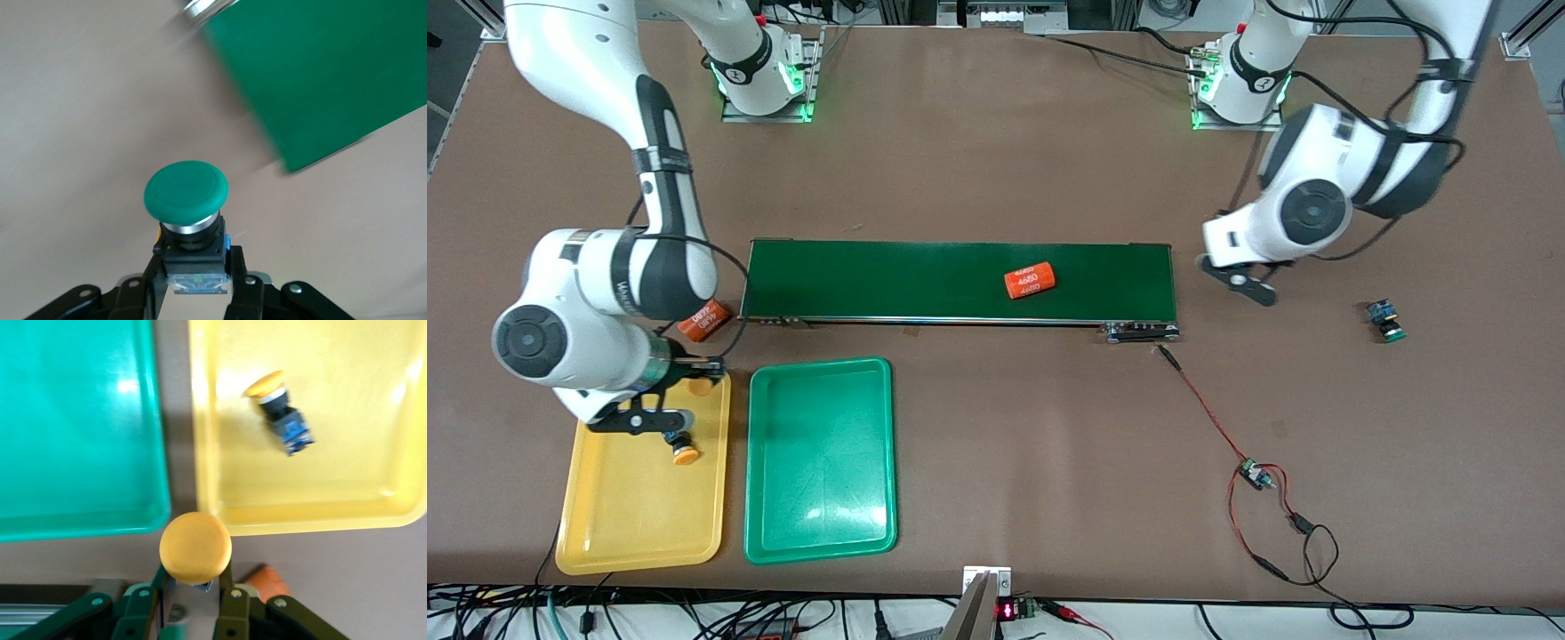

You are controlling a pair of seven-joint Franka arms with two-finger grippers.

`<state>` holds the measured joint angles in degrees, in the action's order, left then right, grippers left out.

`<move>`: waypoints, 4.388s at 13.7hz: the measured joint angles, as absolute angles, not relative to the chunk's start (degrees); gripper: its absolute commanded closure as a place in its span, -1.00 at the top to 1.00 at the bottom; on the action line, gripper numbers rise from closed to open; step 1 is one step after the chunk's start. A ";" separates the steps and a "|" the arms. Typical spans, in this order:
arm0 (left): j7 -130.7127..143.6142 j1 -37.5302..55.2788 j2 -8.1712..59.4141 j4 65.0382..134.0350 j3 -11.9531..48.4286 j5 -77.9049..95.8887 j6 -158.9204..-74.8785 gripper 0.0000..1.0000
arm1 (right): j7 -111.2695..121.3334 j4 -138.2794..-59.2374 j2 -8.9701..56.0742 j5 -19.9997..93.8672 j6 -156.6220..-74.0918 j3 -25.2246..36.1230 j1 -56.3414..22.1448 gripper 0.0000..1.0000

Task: Sort buttons by color to trays
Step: 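Drop the button into the yellow tray while the left gripper grasps a green button, then set the green button on the belt while the right gripper rises, then grasp another green button with the left gripper while the right gripper returns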

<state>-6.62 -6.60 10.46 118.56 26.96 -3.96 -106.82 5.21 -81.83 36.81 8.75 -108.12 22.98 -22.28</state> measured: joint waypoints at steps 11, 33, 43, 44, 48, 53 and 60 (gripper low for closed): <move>17.28 2.16 26.98 111.17 27.12 1.52 -117.11 0.99 | 29.46 -81.63 40.24 6.39 -118.15 22.97 -15.42 -1.00; -12.97 -13.39 16.08 106.16 10.49 -9.44 -110.84 1.00 | 38.24 -81.43 46.18 7.64 -133.28 22.13 -11.45 1.00; -21.16 -20.50 25.90 108.02 1.44 -9.38 -126.89 1.00 | 18.18 -80.96 36.51 7.77 -114.75 21.43 -16.68 1.00; -16.96 -20.47 26.16 108.42 1.21 -9.38 -126.90 1.00 | 14.59 -80.99 35.23 7.78 -112.87 21.37 -18.22 1.00; -9.18 -20.18 26.33 111.74 0.35 -9.38 -127.16 1.00 | -4.00 -81.44 31.29 7.87 -106.09 20.97 -27.39 1.00; -7.88 -20.10 27.78 119.60 -0.75 -9.38 -138.73 -0.16 | -23.84 -82.37 30.80 7.90 -103.08 20.74 -40.40 1.00; -7.99 -19.44 27.58 119.42 -1.30 -9.38 -139.08 -0.76 | -43.52 -83.38 32.77 8.03 -107.23 20.66 -55.11 1.00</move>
